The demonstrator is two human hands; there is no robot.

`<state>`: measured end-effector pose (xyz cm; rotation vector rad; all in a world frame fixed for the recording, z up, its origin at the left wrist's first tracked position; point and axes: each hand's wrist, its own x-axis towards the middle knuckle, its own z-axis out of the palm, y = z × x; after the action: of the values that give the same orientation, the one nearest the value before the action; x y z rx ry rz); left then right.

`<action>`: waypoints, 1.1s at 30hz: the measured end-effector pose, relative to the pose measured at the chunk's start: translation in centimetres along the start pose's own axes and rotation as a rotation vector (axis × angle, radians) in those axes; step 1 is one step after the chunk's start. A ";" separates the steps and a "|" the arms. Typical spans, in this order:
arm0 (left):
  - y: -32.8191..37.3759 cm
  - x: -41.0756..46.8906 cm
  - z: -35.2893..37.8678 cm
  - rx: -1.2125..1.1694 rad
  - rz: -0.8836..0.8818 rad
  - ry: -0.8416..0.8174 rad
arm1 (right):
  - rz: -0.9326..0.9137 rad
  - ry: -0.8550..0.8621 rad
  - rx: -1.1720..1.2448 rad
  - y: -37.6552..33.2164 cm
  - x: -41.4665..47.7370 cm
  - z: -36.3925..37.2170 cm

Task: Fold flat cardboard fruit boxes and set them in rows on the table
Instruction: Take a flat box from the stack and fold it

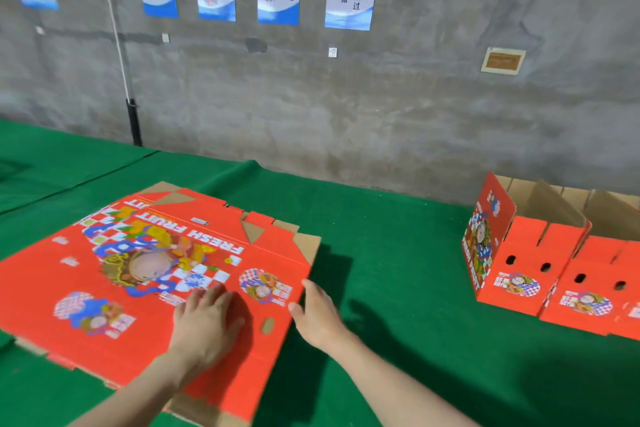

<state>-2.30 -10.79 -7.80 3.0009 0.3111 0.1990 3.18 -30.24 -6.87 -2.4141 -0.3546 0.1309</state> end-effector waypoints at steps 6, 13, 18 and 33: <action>0.6 -2.1 -1.2 -0.127 0.127 0.029 | 0.625 0.288 0.772 0.5 -1.4 -0.1; 3.2 -2.1 -4.9 -0.236 0.225 0.062 | 0.549 0.354 1.294 -2.6 -3.0 -5.3; 9.2 -2.9 -12.3 -0.607 0.412 0.116 | 0.100 0.629 1.339 -6.2 -6.6 -11.4; 20.0 -8.6 -17.7 -1.618 0.314 0.058 | -0.588 0.763 0.168 -4.3 -16.1 -10.7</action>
<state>-9.25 -30.19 11.25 1.4090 -0.2508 0.3339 -11.16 -38.37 4.02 -1.9159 -0.6288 -0.9470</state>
